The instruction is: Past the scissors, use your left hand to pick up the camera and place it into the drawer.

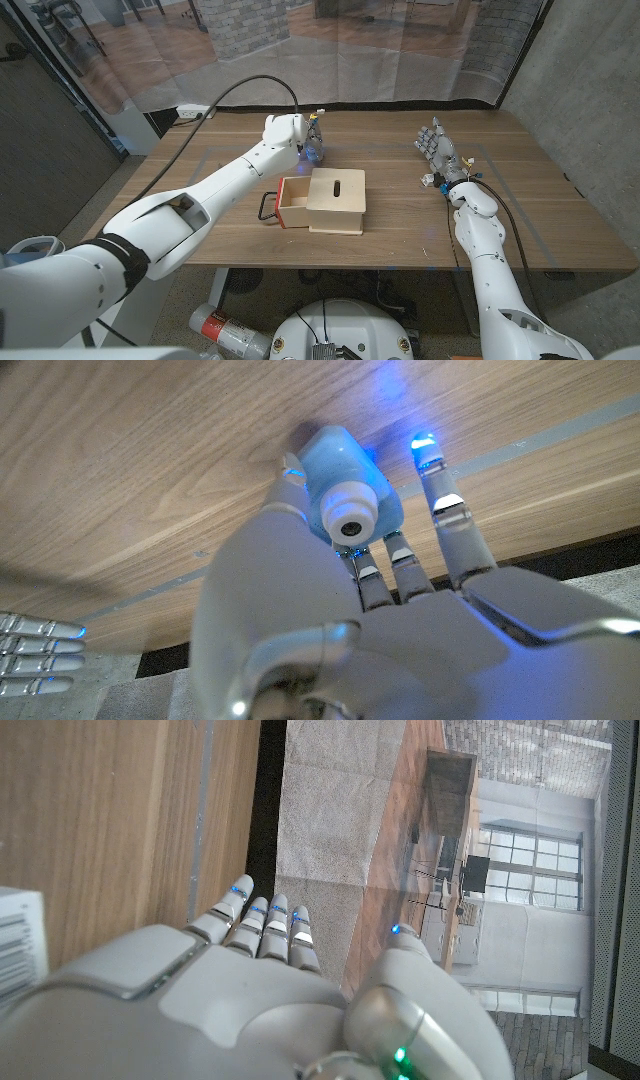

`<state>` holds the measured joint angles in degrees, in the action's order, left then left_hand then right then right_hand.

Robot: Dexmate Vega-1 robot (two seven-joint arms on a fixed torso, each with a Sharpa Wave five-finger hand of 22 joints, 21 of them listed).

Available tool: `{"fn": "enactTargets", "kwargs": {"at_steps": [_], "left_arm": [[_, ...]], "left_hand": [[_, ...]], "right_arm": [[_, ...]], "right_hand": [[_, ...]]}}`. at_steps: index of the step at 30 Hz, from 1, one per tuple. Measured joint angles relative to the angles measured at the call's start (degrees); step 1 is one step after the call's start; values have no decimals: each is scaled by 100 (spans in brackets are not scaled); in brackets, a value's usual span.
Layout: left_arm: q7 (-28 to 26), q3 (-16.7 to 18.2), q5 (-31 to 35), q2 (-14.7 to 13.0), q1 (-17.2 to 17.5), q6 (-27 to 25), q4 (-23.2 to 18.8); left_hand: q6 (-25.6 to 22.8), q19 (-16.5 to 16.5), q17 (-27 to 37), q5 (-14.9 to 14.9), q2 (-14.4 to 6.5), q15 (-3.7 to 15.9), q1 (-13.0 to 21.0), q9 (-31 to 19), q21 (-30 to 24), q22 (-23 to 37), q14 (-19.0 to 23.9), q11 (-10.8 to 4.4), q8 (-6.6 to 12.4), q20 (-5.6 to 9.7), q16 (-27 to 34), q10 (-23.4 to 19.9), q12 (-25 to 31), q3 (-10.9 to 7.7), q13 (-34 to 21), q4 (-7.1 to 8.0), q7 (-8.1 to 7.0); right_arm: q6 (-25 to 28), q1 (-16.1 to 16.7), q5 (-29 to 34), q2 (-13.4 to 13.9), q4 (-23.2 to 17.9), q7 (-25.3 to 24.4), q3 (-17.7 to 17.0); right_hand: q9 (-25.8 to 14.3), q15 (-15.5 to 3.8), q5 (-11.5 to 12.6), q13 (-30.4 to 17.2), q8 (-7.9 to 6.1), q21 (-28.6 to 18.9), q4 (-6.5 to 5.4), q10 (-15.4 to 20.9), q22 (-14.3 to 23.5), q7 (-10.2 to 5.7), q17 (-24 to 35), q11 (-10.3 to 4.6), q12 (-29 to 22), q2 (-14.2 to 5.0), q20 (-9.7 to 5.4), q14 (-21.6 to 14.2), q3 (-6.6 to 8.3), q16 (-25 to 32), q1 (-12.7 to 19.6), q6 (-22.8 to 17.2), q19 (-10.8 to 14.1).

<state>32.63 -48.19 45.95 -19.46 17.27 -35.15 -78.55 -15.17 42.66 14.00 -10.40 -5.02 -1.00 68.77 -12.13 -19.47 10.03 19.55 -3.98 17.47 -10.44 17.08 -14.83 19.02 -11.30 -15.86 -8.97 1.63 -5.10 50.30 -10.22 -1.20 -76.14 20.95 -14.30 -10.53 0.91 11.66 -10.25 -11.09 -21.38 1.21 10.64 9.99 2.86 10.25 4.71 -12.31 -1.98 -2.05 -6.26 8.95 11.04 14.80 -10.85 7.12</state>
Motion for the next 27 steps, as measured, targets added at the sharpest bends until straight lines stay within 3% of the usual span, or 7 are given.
{"fn": "enactTargets", "kwargs": {"at_steps": [14,27], "left_arm": [[162,129,83,-224,132,-262,-440],[316,277,-70,-378,188,-191,-658]], "left_hand": [[-84,38,-3,43,-23,-31,-22,1,64,0,31,29,0,37,23,-73,-2,16,-25,17,22],[-113,51,27,60,-22,-26,-22,-8,70,0,36,48,0,50,23,-133,-6,16,-54,17,51]], "right_arm": [[-11,22,25,-27,-62,-36,51],[-10,23,60,-40,-94,-89,85]], "right_hand": [[0,0,0,0,0,22,-1,0,0,0,15,0,34,0,-32,0,0,0,0,0,32],[0,0,0,0,0,22,15,0,0,0,20,0,34,0,-31,0,-17,0,0,0,31]]}}
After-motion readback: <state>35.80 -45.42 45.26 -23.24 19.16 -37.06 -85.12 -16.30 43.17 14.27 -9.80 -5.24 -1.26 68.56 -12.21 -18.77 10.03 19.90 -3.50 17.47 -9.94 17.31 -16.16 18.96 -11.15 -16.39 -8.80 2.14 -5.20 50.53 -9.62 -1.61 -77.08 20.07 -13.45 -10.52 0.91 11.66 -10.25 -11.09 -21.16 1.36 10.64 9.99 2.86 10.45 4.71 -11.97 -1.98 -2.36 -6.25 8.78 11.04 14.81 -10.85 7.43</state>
